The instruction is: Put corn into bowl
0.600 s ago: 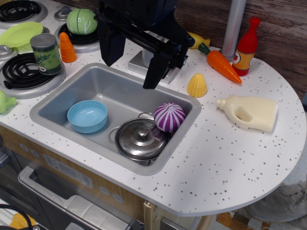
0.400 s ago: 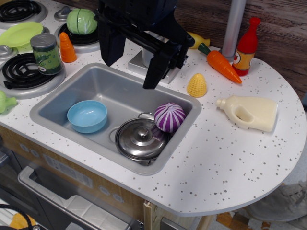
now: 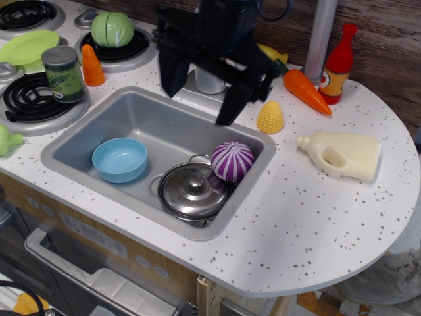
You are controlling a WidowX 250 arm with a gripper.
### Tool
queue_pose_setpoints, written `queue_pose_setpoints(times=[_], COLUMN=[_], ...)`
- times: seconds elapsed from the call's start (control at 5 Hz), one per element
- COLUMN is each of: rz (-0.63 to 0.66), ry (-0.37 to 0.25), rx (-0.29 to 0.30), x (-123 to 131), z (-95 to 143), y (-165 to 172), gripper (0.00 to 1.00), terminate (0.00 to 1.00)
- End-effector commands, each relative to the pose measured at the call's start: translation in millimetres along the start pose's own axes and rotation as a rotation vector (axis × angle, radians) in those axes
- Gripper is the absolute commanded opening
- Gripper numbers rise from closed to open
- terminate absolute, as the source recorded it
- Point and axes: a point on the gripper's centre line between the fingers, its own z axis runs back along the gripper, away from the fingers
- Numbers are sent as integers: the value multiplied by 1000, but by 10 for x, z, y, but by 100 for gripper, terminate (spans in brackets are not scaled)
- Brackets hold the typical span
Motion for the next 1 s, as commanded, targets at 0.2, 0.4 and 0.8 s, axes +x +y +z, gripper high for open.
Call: queue_pose_setpoints(times=[0.2, 0.4, 0.8], rz=[56, 28, -27], ry=[-184, -206, -270], rx=[-72, -112, -165], x=[725, 956, 1343], z=[-153, -298, -568], y=[-194, -244, -279], gripper=[100, 100, 100], terminate=[0, 0, 0])
